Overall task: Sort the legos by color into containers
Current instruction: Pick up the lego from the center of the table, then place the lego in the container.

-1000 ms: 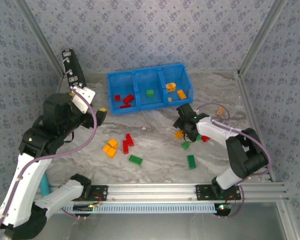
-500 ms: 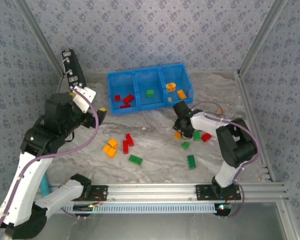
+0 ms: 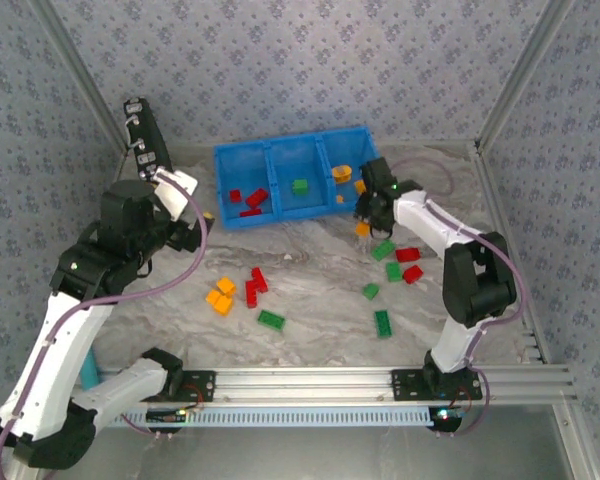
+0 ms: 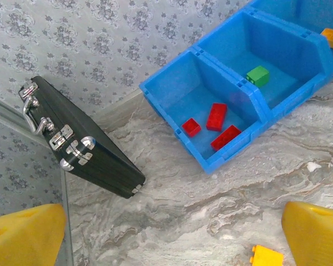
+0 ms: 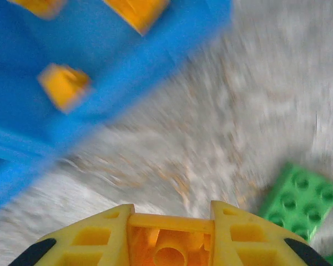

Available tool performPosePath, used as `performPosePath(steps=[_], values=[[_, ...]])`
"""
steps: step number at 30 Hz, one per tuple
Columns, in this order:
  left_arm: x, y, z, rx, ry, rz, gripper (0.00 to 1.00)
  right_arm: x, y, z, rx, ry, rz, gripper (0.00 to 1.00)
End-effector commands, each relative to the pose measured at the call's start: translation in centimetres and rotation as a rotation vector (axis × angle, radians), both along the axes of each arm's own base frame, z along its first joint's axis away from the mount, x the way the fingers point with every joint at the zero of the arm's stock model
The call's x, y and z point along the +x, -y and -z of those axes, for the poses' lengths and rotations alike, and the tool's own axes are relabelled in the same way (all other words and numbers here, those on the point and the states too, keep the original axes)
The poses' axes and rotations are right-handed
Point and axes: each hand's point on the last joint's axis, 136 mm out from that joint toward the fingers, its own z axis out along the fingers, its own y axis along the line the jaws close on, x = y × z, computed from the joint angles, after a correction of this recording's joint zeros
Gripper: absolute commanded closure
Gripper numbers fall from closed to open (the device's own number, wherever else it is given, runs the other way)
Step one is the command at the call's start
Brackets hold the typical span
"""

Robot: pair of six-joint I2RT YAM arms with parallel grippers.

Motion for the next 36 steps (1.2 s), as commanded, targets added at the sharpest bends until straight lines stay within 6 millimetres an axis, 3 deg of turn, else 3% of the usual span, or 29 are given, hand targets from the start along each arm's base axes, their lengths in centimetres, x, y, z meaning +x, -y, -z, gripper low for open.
performPosePath(steps=[1, 6, 11, 16, 20, 25, 28, 30, 36], values=[[1.0, -0.2, -0.3, 0.034, 0.026, -0.02, 0.0, 2.7, 0.4, -2.7, -0.118, 0.076, -0.083, 0.77], [1.7, -0.1, 0.0, 0.064, 0.007, -0.025, 0.0, 7.0, 0.6, -1.5, -0.294, 0.089, -0.139, 0.76], [2.0, 0.2, 0.1, 0.061, 0.003, -0.011, 0.0, 11.3, -0.3, 0.4, -0.35, 0.116, -0.187, 0.76], [2.3, -0.3, 0.0, 0.066, -0.001, -0.029, 0.0, 13.6, -1.4, 1.5, -0.36, 0.103, -0.227, 0.68], [2.4, -0.3, 0.3, 0.069, 0.0, -0.028, 0.0, 14.0, -1.6, 0.5, -0.355, 0.108, -0.236, 0.54], [2.0, -0.1, -0.2, 0.055, 0.024, -0.016, 0.0, 11.8, -1.4, -0.7, -0.327, 0.096, -0.243, 0.37], [1.3, 0.0, -0.8, 0.041, 0.045, 0.0, 0.0, 9.4, -1.5, -1.3, -0.301, 0.087, -0.247, 0.37], [0.8, 0.2, -1.2, 0.032, 0.058, 0.014, 0.0, 7.1, -1.7, -2.3, -0.282, 0.091, -0.244, 0.39], [-0.5, 0.8, -1.7, 0.007, 0.083, 0.055, 0.0, -2.9, -0.7, -3.2, -0.246, 0.028, -0.175, 0.33]])
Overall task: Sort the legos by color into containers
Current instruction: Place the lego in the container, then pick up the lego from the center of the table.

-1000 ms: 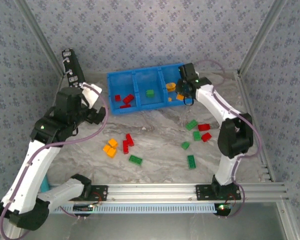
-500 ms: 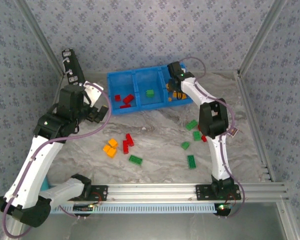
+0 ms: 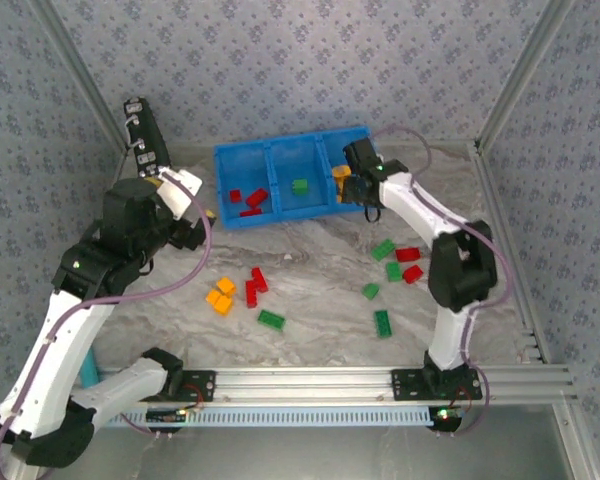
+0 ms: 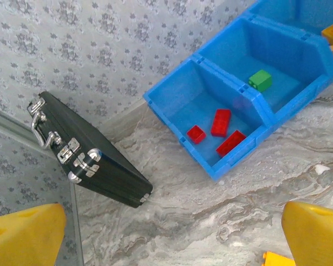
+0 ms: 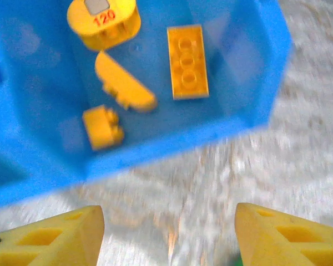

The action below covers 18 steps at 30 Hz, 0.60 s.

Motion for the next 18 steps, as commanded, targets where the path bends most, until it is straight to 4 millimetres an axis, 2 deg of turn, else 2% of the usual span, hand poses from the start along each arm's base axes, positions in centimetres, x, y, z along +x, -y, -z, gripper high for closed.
performPosePath(steps=[1, 3, 5, 9, 13, 18], values=[[-0.6, 0.4, -0.8, -0.026, 0.04, 0.029, 0.0, -6.0, 0.9, -0.4, 0.047, -0.042, 0.096, 0.32], [-1.0, 0.3, -1.0, -0.034, 0.047, 0.033, 0.0, -9.4, 1.1, 0.4, 0.113, -0.075, 0.153, 0.31], [-1.3, 0.4, -1.1, -0.04, 0.052, 0.039, 0.0, -13.2, 1.4, 2.5, 0.181, -0.121, 0.227, 0.29], [-1.5, 0.6, -1.2, -0.046, 0.052, 0.049, 0.0, -18.0, 1.9, 5.1, 0.278, -0.152, 0.361, 0.25], [-1.7, 0.7, -1.1, -0.041, 0.056, 0.059, 0.0, -20.6, 2.6, 7.1, 0.328, -0.174, 0.435, 0.25], [-1.8, 0.5, -0.9, -0.033, 0.058, 0.051, 0.0, -21.5, 2.7, 8.8, 0.385, -0.198, 0.481, 0.26]])
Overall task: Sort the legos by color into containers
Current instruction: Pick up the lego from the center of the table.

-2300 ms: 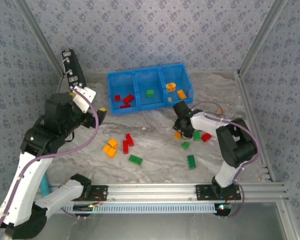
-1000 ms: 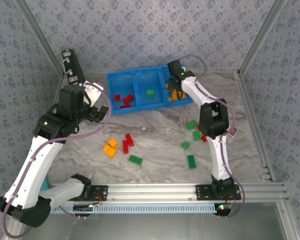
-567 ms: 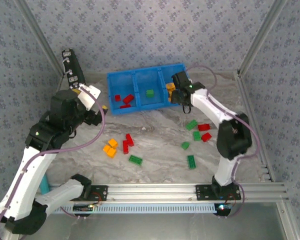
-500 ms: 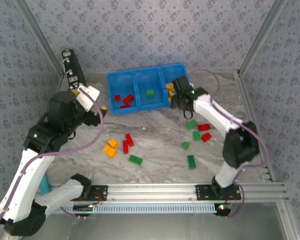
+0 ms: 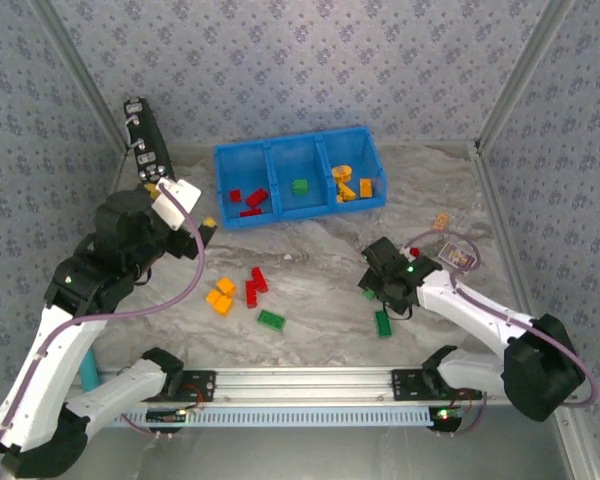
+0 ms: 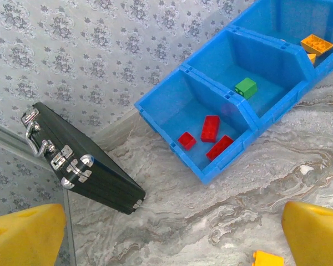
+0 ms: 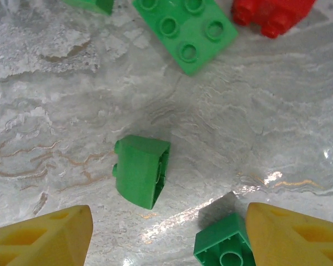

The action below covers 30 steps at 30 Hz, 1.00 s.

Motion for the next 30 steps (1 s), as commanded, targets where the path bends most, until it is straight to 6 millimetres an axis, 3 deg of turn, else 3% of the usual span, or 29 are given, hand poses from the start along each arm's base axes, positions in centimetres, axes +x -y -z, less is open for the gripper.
performPosePath(steps=[1, 10, 15, 20, 25, 30], values=[[-0.3, 0.0, -0.8, -0.017, 0.035, 0.005, 0.0, 0.2, -0.5, 0.5, 0.083, 0.007, 0.098, 0.26], [-0.3, -0.3, -0.6, 0.001, 0.039, -0.007, 0.0, 2.3, -1.7, 2.0, 0.109, -0.006, 0.069, 0.34], [-0.1, -0.4, -0.4, 0.01, 0.037, -0.011, 0.0, 3.0, -2.1, 3.2, 0.086, -0.043, 0.038, 0.47], [0.0, -0.6, -0.3, 0.022, 0.04, -0.021, 0.0, 3.7, -2.3, 3.5, 0.063, -0.058, 0.015, 0.69], [0.1, -0.8, -0.1, 0.036, 0.042, -0.029, 0.0, 6.2, -2.6, 1.5, 0.026, -0.03, -0.049, 0.76], [0.3, -1.1, -0.1, 0.057, 0.048, -0.044, 0.0, 12.0, -3.8, -3.2, -0.02, 0.08, -0.171, 0.78]])
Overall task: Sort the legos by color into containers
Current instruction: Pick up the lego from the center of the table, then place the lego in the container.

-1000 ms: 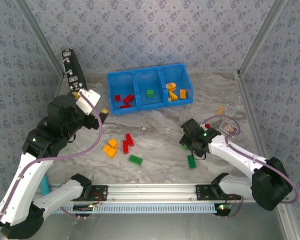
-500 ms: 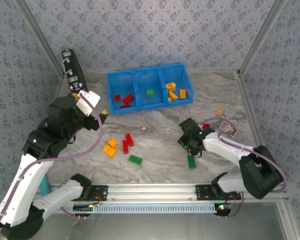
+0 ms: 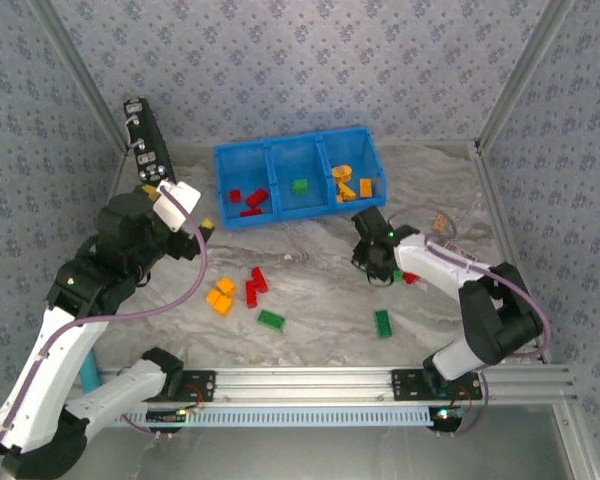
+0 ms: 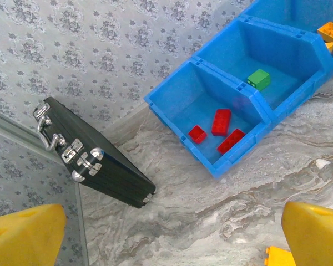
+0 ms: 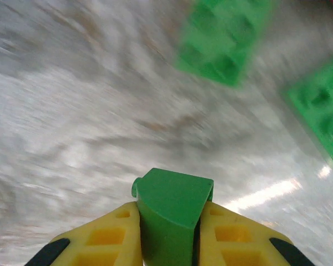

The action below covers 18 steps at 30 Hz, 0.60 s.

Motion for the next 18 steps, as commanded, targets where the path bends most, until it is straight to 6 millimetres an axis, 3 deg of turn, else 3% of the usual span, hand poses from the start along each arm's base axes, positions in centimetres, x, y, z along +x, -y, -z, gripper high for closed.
performPosePath(steps=[1, 4, 8, 12, 18], values=[[0.2, -0.4, -0.6, 0.021, 0.041, -0.018, 0.0, 4.2, -0.7, -3.7, -0.076, 0.098, -0.128, 0.78], [0.4, -0.4, -0.4, 0.033, 0.051, -0.017, 0.0, 9.2, -3.1, -7.7, -0.088, 0.218, -0.213, 0.78], [0.7, -0.5, -0.1, 0.054, 0.052, -0.019, 0.0, 14.2, -6.1, -9.8, -0.093, 0.302, -0.306, 0.78], [0.7, -0.2, 0.2, 0.074, 0.028, -0.001, 0.0, 17.9, -9.2, -9.8, -0.066, 0.343, -0.393, 0.78], [0.9, 0.0, 0.7, 0.091, 0.012, 0.011, 0.0, 22.2, -12.0, -7.5, -0.066, 0.364, -0.459, 0.78]])
